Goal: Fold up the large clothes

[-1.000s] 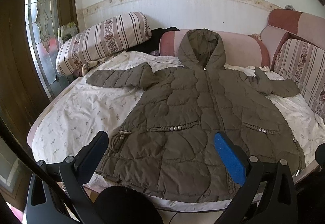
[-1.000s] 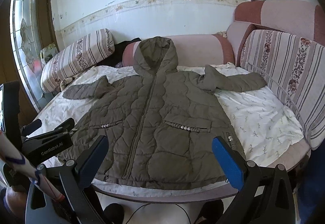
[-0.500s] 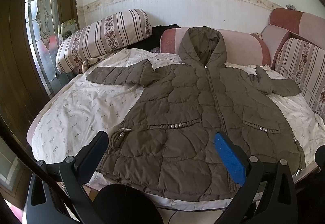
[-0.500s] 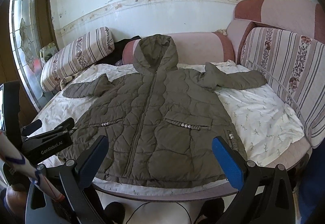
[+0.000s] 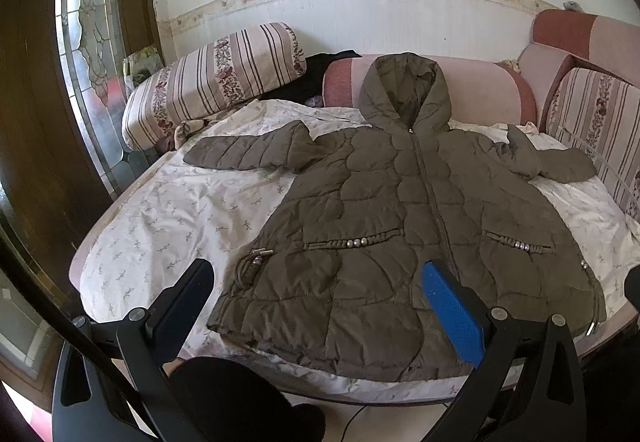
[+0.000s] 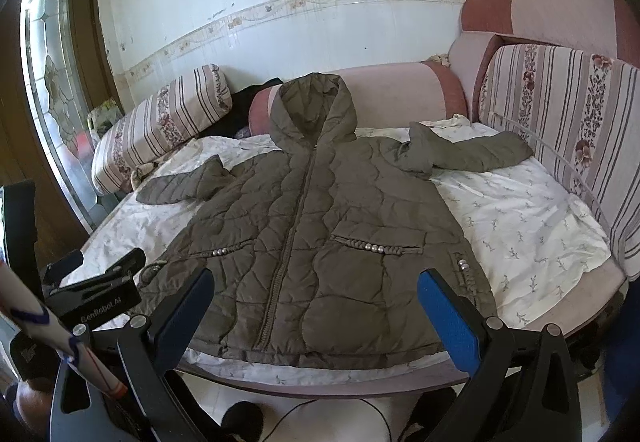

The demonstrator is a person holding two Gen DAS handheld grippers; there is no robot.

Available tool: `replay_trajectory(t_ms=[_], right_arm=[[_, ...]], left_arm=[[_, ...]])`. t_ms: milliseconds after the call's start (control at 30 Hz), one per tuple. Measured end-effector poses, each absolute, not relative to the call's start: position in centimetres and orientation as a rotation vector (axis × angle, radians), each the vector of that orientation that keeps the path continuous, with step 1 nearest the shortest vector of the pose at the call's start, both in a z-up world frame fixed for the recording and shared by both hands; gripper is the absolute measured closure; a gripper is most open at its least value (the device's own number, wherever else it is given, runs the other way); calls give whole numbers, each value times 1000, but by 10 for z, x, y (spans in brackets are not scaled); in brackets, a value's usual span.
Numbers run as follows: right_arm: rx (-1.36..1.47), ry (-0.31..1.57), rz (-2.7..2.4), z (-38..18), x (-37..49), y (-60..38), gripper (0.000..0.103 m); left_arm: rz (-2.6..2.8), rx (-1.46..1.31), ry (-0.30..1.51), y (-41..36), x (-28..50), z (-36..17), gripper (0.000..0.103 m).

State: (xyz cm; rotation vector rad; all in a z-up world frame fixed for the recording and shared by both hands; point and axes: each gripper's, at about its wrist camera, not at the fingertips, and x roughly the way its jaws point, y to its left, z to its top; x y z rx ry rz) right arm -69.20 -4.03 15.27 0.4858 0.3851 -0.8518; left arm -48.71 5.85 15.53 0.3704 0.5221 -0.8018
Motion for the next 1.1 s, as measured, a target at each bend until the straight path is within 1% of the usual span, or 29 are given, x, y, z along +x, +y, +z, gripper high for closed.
replay_trajectory(t_ms=[267,433,600,700,833,933,1000,1100], right_arm=[[510,379,-853,150,-691,-49,0],[545,392,-900,143,-699,-66,0],[605,410,-959,135,-710,-99,0],[641,389,-970,138,-720,-126,0],[707,358,-997,140,-733,-163,0],[763,356,-1003,138,-742,-194,0],[823,335,-1013,134,-755,-217,0],[881,332,-1062,131,-774,-255,0]], left_arm=[[-792,378,523,59,-488,156,0],[-825,392,549,33,-481,152,0],[-838,379,546,-3,-463,155,0],[-835,353,521,-33,-447,163,0],[-846,317,543,-101,-425,167,0],[-850,318,580,-162,-409,148,0],[-858,345,616,-196,-400,119,0],[-807,407,670,-217,-388,73,0]])
